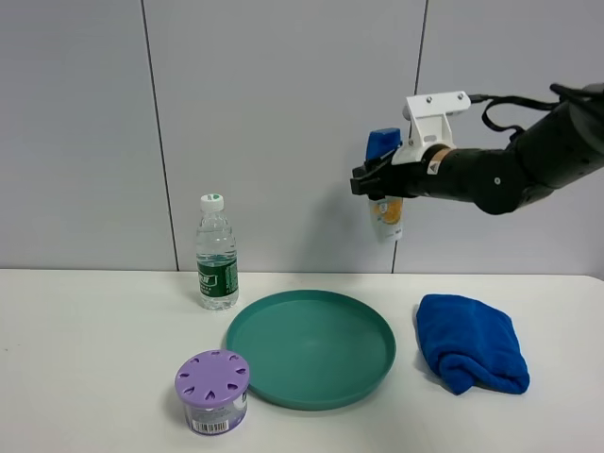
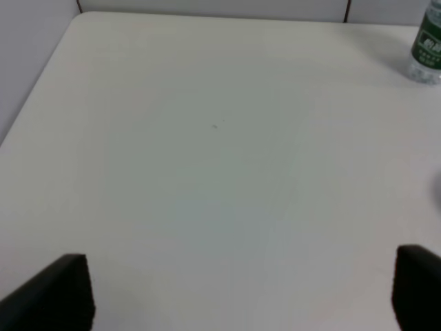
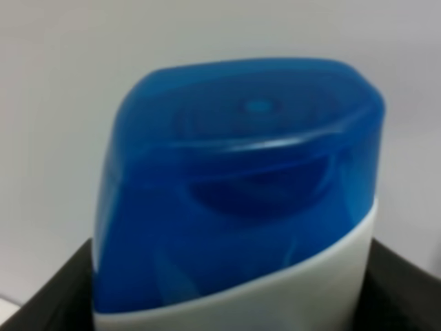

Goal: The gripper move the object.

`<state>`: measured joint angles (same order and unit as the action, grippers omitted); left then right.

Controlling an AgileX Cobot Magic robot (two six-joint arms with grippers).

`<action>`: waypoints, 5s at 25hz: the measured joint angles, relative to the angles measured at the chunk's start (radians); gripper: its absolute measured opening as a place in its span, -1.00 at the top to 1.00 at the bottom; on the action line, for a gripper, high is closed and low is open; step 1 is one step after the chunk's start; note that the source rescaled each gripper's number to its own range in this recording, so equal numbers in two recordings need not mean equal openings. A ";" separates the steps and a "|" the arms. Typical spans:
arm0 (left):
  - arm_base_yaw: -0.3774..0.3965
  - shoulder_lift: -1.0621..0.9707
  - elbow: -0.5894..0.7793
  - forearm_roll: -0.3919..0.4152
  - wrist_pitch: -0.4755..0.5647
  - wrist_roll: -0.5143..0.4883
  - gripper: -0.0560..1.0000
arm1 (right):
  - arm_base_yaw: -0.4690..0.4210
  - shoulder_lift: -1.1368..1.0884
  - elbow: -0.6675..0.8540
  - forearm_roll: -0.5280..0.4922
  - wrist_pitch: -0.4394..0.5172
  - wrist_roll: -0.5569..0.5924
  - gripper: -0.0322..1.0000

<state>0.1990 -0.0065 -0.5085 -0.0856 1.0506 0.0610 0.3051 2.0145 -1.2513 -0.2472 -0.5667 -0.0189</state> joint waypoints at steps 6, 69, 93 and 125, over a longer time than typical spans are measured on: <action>0.000 0.000 0.000 0.000 0.000 0.000 -1.00 | 0.135 -0.120 0.001 -0.094 0.083 0.079 0.93; 0.000 0.000 0.000 0.000 0.000 0.000 -1.00 | 0.548 0.329 -0.176 0.195 -0.016 -0.143 0.94; 0.000 0.000 0.000 0.000 0.000 0.000 -1.00 | 0.548 0.327 -0.179 0.202 -0.030 -0.146 0.21; 0.000 0.000 0.000 0.000 0.000 0.000 -1.00 | 0.564 0.103 -0.179 0.247 0.238 -0.184 -0.48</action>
<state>0.1990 -0.0065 -0.5085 -0.0856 1.0506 0.0610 0.8695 2.1175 -1.4305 0.0000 -0.3283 -0.2025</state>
